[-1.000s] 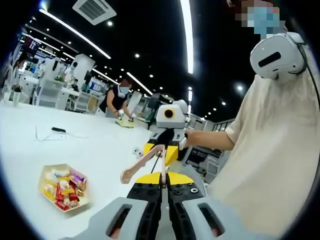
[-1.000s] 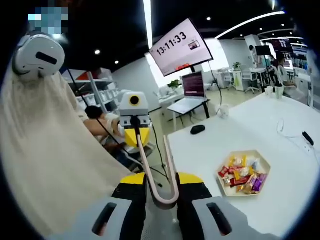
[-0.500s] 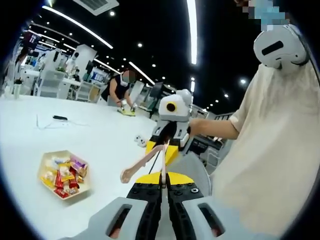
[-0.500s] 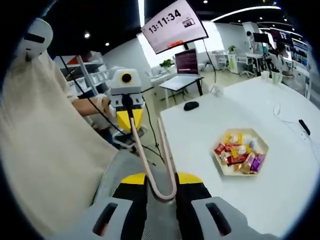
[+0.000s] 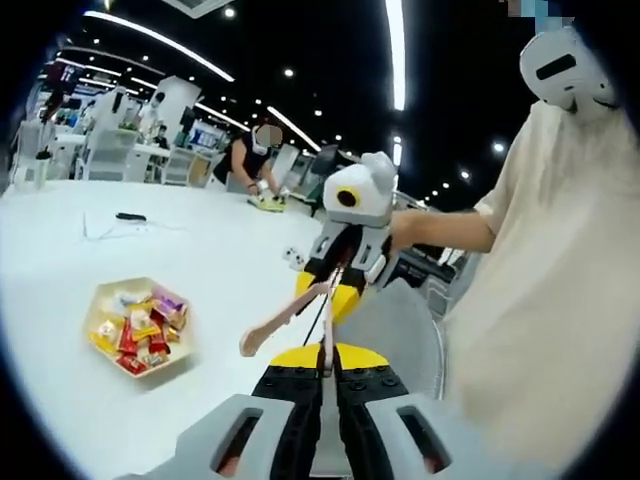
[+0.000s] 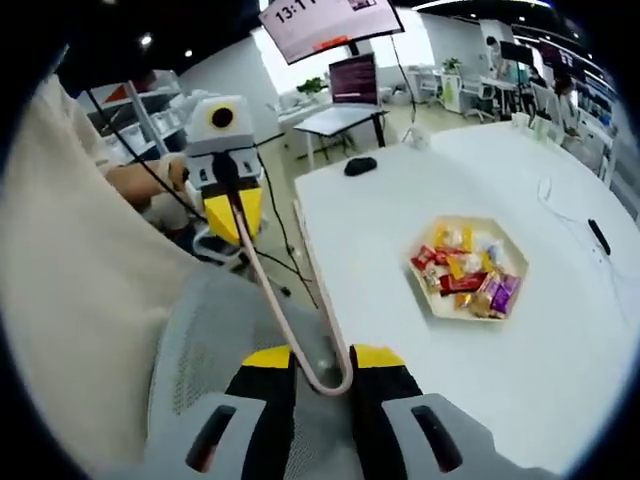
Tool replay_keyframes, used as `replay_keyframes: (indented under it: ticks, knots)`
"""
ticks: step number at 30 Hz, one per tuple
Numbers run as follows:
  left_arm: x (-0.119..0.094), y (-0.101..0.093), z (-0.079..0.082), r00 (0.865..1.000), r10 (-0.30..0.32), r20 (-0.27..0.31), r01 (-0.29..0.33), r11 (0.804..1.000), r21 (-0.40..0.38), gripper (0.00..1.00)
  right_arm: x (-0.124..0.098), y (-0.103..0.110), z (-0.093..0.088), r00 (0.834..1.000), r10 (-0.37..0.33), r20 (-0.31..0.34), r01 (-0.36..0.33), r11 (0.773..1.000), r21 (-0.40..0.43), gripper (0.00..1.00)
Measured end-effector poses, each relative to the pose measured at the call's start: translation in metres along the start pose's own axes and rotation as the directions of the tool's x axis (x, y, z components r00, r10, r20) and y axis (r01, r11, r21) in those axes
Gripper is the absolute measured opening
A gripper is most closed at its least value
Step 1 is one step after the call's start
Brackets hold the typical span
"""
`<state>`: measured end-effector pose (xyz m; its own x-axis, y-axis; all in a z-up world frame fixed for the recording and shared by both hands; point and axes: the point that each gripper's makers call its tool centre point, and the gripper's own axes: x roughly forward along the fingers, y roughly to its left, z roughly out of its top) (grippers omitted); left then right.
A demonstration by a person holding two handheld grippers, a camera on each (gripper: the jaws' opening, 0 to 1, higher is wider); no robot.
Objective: Place the target food into the container with the food tongs after gripping and lifting it, then release it inside without dropping or visibly crushing the food.
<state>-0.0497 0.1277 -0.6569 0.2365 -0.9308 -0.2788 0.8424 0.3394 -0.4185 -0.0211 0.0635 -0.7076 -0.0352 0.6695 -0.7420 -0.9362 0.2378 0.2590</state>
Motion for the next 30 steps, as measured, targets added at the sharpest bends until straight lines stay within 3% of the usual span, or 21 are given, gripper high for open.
replay_keyframes:
  ticks: [3, 4, 7, 21, 30]
  knots:
    - [0.002, 0.009, -0.009, 0.999, 0.030, -0.028, -0.030, 1.000, -0.003, 0.02, 0.012, -0.008, -0.005, 0.999, -0.034, -0.019, 0.034, 0.999, 0.008, 0.20]
    - [0.002, 0.016, -0.015, 0.997, 0.057, -0.042, -0.059, 0.997, -0.040, 0.03, 0.015, -0.010, -0.006, 0.999, -0.037, -0.020, 0.037, 0.999, 0.013, 0.20]
    - [0.003, 0.024, -0.022, 0.997, 0.065, -0.048, -0.069, 0.995, -0.078, 0.03, 0.022, -0.015, -0.011, 0.998, -0.049, -0.025, 0.050, 0.998, 0.041, 0.20]
    - [0.015, 0.052, -0.045, 0.986, 0.124, -0.115, -0.133, 0.989, -0.068, 0.05, 0.047, -0.038, -0.028, 0.987, -0.136, -0.082, 0.142, 0.987, 0.073, 0.20]
    - [0.016, 0.077, -0.063, 0.970, 0.173, -0.173, -0.195, 0.973, -0.122, 0.07, 0.067, -0.051, -0.038, 0.979, -0.161, -0.128, 0.176, 0.977, 0.118, 0.20]
